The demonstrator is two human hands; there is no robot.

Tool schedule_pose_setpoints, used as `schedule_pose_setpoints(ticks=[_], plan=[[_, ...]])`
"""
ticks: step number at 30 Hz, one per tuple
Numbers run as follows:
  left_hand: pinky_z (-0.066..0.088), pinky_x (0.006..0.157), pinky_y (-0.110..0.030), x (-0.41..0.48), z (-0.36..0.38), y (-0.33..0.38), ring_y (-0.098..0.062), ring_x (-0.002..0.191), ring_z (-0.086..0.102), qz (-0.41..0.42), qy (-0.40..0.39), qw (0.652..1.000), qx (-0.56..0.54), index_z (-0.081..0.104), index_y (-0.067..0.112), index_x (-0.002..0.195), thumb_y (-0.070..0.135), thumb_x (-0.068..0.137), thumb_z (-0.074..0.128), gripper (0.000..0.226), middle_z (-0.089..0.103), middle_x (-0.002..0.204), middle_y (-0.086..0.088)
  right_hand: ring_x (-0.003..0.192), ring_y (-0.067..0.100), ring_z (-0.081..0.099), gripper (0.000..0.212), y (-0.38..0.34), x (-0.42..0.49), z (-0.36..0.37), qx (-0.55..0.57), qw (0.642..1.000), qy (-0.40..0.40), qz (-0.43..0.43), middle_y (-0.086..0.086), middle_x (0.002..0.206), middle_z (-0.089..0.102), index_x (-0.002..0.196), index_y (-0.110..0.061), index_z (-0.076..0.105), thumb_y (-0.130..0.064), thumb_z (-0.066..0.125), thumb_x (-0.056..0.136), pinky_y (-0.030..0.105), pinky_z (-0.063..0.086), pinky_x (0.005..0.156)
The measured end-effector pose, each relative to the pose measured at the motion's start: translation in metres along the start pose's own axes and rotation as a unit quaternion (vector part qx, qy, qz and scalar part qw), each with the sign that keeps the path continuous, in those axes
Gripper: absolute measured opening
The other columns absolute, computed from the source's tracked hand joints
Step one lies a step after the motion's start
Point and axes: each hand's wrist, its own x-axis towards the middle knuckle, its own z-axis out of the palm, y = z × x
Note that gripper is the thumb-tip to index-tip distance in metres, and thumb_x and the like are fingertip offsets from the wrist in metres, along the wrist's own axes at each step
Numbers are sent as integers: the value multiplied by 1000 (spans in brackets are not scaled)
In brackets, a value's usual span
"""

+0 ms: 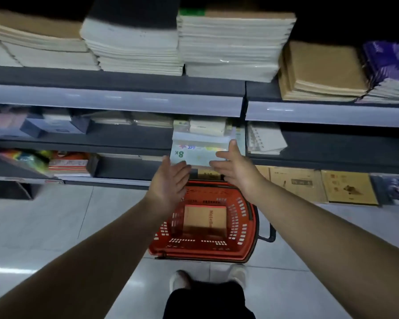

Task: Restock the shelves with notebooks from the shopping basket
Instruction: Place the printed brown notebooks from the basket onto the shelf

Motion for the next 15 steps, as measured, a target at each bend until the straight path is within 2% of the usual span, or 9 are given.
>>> schedule_pose_setpoints(ticks=[3, 7, 9, 11, 13, 15], plan=[[31, 106, -37, 21, -19, -23, -21, 139, 37, -12, 6, 1000, -28, 41, 14, 146, 63, 98, 25, 70, 47, 147, -3, 112, 22, 59, 67, 30, 26, 6, -3, 1000, -5, 18, 8, 124, 65, 131, -17, 54, -61, 16, 98, 37, 40, 101], [29, 114, -37, 46, -50, -55, -23, 135, 44, -11, 34, 999, 14, 43, 13, 145, 59, 100, 23, 66, 50, 145, -4, 105, 20, 62, 68, 70, 53, 8, -15, 999, -8, 32, 5, 115, 69, 131, -16, 54, -62, 16, 97, 39, 43, 98], [27, 117, -45, 59, -68, -74, -24, 133, 47, -22, 38, 999, 28, 45, 17, 143, 60, 99, 25, 65, 54, 141, -4, 106, 20, 61, 69, 95, 68, 7, -23, 999, -13, 43, 4, 116, 68, 130, -17, 54, -63, 17, 96, 40, 44, 99], [30, 114, -49, 75, -87, -98, -26, 129, 51, -33, 49, 997, 42, 46, 16, 142, 60, 99, 26, 64, 58, 136, -4, 106, 22, 60, 68, 126, 83, 7, -26, 998, -1, 65, 6, 123, 64, 127, -16, 56, -62, 17, 95, 41, 44, 96], [39, 107, -47, 86, -98, -118, -25, 120, 57, -45, 63, 996, 48, 48, 16, 139, 59, 99, 27, 63, 63, 128, -4, 107, 23, 59, 69, 154, 92, 4, -27, 995, 14, 95, 8, 127, 62, 126, -15, 57, -63, 17, 95, 39, 43, 91], [39, 107, -47, 98, -112, -137, -25, 123, 54, -61, 69, 995, 45, 46, 18, 140, 61, 97, 27, 65, 59, 133, -4, 106, 23, 59, 69, 184, 103, 0, -19, 992, 26, 120, 8, 125, 63, 124, -15, 58, -62, 17, 95, 39, 41, 89]])
